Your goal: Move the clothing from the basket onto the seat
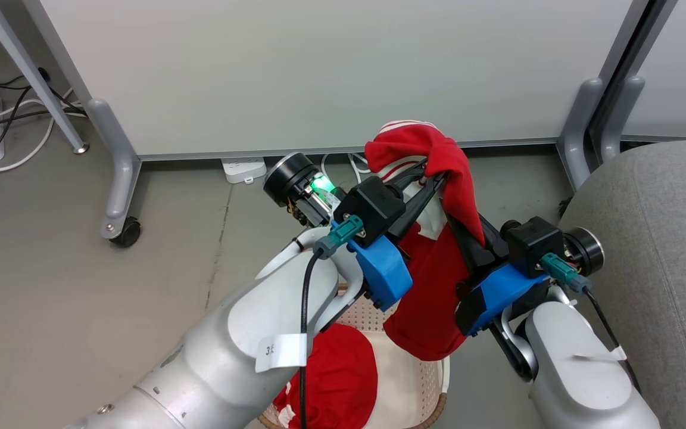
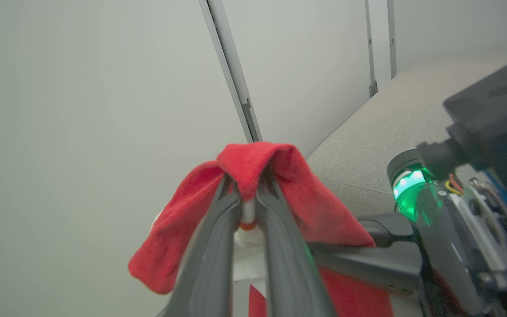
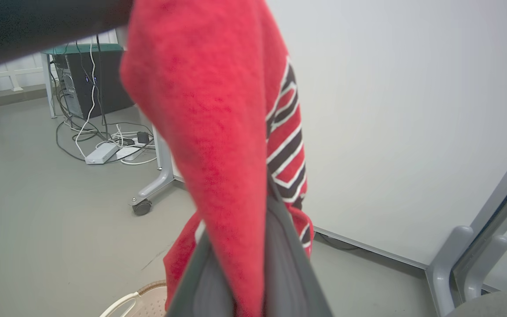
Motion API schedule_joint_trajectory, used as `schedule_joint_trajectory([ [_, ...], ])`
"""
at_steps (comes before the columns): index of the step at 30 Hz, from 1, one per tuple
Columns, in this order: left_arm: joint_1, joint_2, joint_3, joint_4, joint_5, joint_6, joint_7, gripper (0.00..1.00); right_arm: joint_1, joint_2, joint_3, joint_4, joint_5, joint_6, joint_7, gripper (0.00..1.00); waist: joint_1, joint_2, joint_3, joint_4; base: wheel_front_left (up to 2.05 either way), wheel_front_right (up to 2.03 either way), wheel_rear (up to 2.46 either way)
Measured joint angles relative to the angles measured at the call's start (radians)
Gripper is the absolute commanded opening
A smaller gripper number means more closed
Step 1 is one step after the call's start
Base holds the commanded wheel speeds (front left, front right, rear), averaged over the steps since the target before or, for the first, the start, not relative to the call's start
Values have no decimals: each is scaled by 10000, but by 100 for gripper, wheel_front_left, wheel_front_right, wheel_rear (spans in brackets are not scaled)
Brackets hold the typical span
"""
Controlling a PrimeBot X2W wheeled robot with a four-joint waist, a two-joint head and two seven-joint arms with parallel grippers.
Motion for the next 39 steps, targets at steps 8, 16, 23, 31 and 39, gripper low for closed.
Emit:
schedule_joint_trajectory([
  [8,14,-21,2,48,-27,-2,0,0,0,2,61,21,140,0,0,0,-1,0,-71,-94,0,0,0],
  [16,17,-25,-33,115,-25,-29,0,0,3,2,88,15,217,0,0,0,0,0,-26,-103,0,0,0],
  [23,17,-29,73,79,-12,35,-2,100,3,2,21,-67,316,0,0,0,0,0,85,-132,0,0,0],
  [31,26,-33,194,73,140,104,-2,100,2,2,-113,-230,341,-2,2,0,0,0,243,-269,0,0,0],
  [39,83,-29,232,63,318,127,-4,100,-54,2,-619,-535,207,0,2,0,0,0,554,-734,0,0,0],
])
